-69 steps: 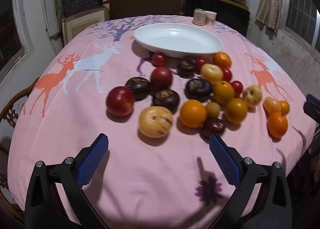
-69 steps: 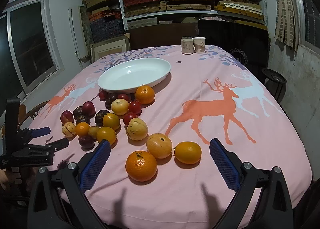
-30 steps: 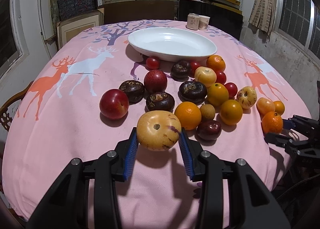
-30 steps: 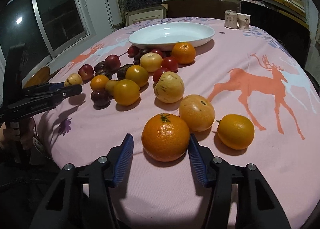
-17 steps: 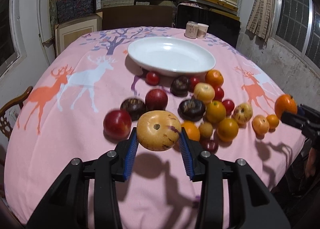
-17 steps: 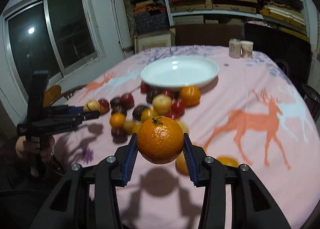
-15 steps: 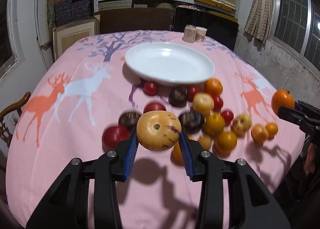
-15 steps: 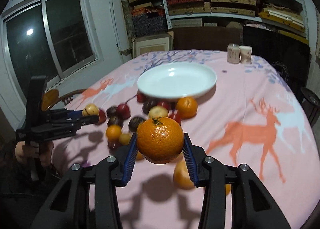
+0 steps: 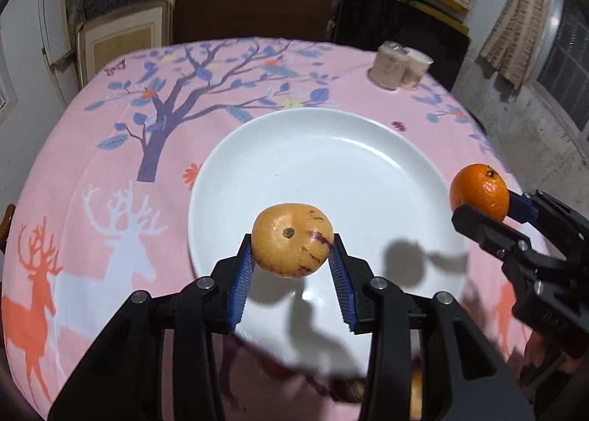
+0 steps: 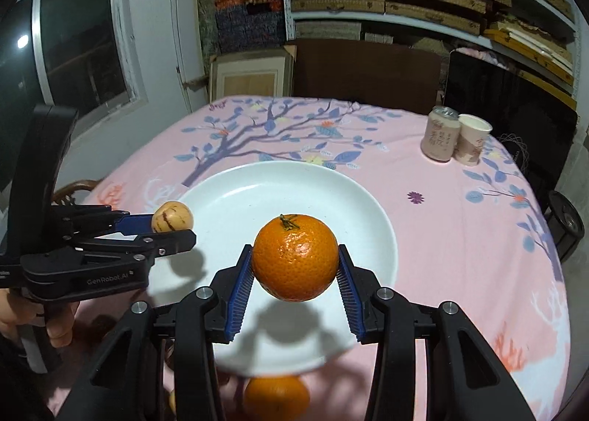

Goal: Organize fruits
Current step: 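Carry the pear and tangerine to the white plate and release both, then grasp the red apple with the left tool while the right tool grasps an orange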

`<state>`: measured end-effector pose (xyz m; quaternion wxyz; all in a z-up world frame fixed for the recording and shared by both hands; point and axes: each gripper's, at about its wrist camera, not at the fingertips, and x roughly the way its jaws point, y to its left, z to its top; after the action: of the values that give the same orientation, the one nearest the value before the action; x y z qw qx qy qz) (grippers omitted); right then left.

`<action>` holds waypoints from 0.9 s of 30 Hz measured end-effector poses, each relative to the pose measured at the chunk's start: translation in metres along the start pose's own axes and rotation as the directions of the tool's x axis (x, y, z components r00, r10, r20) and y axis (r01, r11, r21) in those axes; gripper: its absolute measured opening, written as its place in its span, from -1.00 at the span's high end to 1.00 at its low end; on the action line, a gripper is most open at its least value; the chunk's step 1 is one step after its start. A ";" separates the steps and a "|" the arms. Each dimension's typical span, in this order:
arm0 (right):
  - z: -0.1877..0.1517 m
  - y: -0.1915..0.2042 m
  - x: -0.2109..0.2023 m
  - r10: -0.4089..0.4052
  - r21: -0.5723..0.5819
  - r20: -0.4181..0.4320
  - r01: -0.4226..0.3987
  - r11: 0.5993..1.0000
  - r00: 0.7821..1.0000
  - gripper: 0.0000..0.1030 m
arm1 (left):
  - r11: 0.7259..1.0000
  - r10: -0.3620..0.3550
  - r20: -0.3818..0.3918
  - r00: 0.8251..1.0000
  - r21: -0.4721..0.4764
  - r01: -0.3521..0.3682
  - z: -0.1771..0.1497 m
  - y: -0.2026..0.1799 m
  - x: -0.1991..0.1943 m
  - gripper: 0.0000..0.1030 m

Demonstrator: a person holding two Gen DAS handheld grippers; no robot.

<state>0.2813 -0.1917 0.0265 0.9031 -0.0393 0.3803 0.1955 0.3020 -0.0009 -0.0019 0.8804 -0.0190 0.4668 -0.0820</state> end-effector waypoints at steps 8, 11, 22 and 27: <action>0.023 0.003 0.027 -0.089 -0.059 0.063 0.093 0.994 0.994 -0.49 | 0.996 -0.009 -0.038 0.999 -0.090 0.005 0.032 0.022 0.029 -0.26; 0.022 0.006 0.002 -0.067 -0.060 0.108 0.074 0.995 0.992 -0.55 | 0.994 0.014 0.044 0.999 -0.109 -0.010 0.034 0.031 0.002 -0.59; -0.072 0.008 -0.123 -0.100 -0.074 0.143 0.112 0.991 0.985 -0.62 | 1.000 -0.005 0.120 0.993 0.012 0.003 -0.087 0.037 -0.114 -0.72; -0.139 -0.003 -0.151 -0.093 0.035 0.123 0.089 0.995 0.988 -0.63 | 0.996 0.044 0.088 0.995 0.069 -0.050 -0.166 0.042 -0.129 -0.72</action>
<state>0.0929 -0.2735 0.0338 0.9336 -0.0310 0.3238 0.1503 0.0993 0.0681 0.0057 0.9016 0.0198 0.4252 -0.0767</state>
